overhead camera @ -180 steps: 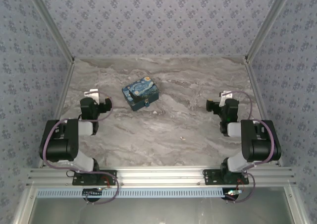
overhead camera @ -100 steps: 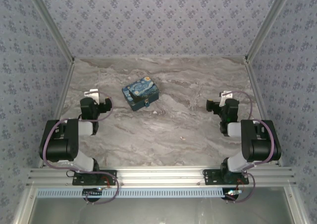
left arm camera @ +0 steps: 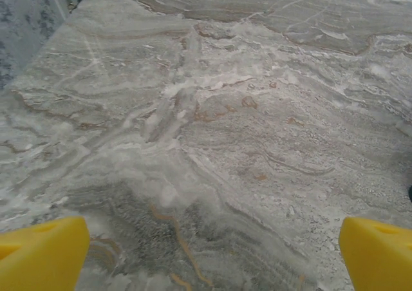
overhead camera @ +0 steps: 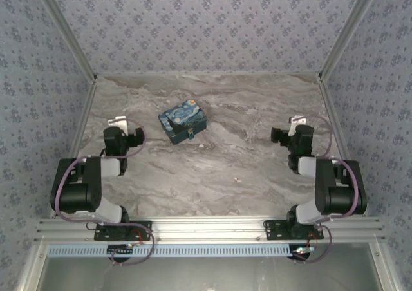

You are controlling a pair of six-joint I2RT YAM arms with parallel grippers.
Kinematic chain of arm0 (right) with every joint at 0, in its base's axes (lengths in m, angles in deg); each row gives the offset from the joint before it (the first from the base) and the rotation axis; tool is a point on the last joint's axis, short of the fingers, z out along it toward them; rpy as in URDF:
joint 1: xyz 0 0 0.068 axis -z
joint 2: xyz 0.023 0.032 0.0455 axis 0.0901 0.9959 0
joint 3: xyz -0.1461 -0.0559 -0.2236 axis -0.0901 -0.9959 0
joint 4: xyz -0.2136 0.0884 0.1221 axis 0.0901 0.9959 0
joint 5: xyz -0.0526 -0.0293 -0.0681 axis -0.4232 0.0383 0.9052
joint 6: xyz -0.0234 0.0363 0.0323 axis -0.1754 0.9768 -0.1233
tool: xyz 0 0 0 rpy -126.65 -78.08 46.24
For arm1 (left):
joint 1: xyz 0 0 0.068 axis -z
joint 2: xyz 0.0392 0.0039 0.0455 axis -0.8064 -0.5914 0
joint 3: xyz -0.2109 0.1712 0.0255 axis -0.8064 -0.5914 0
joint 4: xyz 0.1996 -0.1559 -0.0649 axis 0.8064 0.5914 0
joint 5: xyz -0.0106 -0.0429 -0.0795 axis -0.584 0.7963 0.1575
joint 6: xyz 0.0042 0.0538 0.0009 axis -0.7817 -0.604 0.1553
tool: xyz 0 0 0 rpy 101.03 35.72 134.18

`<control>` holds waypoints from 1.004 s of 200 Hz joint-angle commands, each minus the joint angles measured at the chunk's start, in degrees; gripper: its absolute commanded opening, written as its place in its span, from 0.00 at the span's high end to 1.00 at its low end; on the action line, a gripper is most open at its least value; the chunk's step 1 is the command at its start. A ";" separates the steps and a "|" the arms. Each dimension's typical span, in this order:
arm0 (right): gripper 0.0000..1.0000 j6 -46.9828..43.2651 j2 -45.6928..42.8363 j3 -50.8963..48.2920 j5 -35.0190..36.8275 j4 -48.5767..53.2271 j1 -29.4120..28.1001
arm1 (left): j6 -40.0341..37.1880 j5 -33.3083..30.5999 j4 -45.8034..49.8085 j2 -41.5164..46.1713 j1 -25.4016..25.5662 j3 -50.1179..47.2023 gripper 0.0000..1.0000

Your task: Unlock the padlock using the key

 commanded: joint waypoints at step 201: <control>0.14 41.59 -24.45 17.17 5.52 71.99 -32.38 | 32.20 18.46 45.36 29.22 15.14 9.90 0.01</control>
